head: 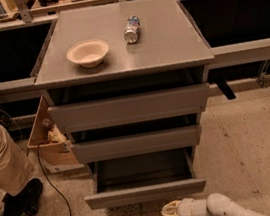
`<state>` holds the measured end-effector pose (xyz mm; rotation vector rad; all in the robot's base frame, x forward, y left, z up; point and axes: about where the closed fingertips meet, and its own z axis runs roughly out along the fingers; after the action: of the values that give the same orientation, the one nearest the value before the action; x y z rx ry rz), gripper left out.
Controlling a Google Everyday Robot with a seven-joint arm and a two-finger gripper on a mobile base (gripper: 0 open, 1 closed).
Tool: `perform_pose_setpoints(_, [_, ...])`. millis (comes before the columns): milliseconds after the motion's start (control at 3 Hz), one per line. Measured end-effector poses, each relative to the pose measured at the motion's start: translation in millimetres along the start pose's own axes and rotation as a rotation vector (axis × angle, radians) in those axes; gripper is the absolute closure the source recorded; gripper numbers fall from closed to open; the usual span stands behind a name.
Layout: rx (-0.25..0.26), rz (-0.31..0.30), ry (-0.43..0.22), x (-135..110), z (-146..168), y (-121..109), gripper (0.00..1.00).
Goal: Close bottom drawer
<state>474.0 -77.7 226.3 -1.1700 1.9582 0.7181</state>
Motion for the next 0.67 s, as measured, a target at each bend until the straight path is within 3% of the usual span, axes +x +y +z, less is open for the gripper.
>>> perform_pose_setpoints(333, [0.067,0.042,-0.071,6.7,20.7,-29.5,1.00])
perform_pose_setpoints(667, [0.127,0.046,-0.116,3.9,39.7,-56.9,1.00])
